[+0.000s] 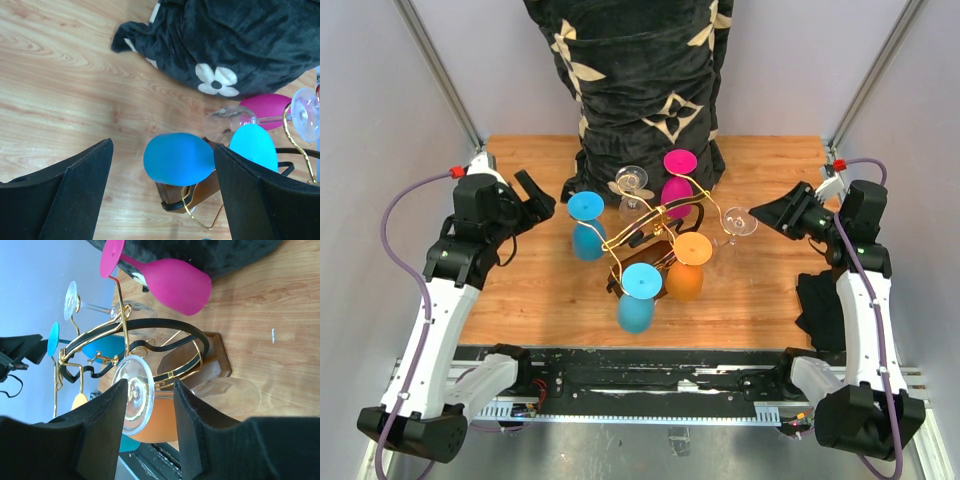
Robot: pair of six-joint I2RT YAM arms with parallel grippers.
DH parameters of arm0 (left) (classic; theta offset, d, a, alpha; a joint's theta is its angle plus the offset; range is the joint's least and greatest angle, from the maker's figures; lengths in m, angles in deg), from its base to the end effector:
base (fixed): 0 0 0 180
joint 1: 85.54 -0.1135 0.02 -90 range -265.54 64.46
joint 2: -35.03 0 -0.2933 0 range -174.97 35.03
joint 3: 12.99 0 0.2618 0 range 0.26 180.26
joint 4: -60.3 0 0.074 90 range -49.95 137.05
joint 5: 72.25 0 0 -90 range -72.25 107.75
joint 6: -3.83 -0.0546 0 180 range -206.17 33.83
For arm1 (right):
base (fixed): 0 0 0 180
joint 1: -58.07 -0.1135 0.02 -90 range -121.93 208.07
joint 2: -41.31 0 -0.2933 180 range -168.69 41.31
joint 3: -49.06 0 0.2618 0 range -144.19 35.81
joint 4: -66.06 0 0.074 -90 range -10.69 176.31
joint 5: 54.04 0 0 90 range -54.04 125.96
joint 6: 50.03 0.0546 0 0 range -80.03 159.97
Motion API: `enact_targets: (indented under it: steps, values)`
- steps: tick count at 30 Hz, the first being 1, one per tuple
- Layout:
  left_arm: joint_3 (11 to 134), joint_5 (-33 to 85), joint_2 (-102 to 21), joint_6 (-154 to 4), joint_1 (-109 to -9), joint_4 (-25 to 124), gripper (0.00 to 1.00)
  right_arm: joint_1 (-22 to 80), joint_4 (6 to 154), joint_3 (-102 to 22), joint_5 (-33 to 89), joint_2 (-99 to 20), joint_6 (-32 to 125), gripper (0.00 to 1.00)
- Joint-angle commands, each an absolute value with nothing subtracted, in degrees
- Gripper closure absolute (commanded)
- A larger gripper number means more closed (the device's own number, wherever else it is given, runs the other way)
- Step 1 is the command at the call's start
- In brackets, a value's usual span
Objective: Take the wine glass off the wine glass rack
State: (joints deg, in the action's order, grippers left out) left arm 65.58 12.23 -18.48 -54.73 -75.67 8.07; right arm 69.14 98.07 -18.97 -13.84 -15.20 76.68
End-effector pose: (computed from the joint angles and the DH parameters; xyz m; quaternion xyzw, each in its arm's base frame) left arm 0.1949 -0.0286 0.4016 -0.1842 0.8327 -0.1452 0.5017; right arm 0.2210 -0.0007 0.3722 0.0823 0.7786 0.4520 0.4274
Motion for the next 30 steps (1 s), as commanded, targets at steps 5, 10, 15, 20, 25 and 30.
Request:
enact_targets:
  steps: [5,10,15,20,25,30]
  values:
    - [68.2,10.8,-20.0,-55.4,-75.9,8.7,0.12,69.5,100.5,-18.8,-20.3,-15.5,73.3,0.74]
    - [67.4,11.4,-20.0,-54.6,-76.0,9.4,0.12,68.9,101.3,-19.0,-22.7,-17.0,71.9,0.83]
    - [67.1,11.4,-20.2,-54.6,-75.9,9.5,0.12,68.4,100.7,-19.8,-24.0,-18.0,71.8,0.99]
    - [66.6,11.0,-20.2,-54.9,-75.9,9.6,0.12,68.3,98.9,-21.8,-23.0,-17.6,73.5,0.99]
    - [66.5,11.2,-19.9,-54.9,-75.9,9.7,0.12,69.2,98.8,-24.2,-21.6,-18.1,74.1,0.99]
    - [66.3,10.3,-19.6,-55.3,-75.9,9.6,0.12,70.0,104.0,-25.6,-23.5,-16.9,72.1,0.99]
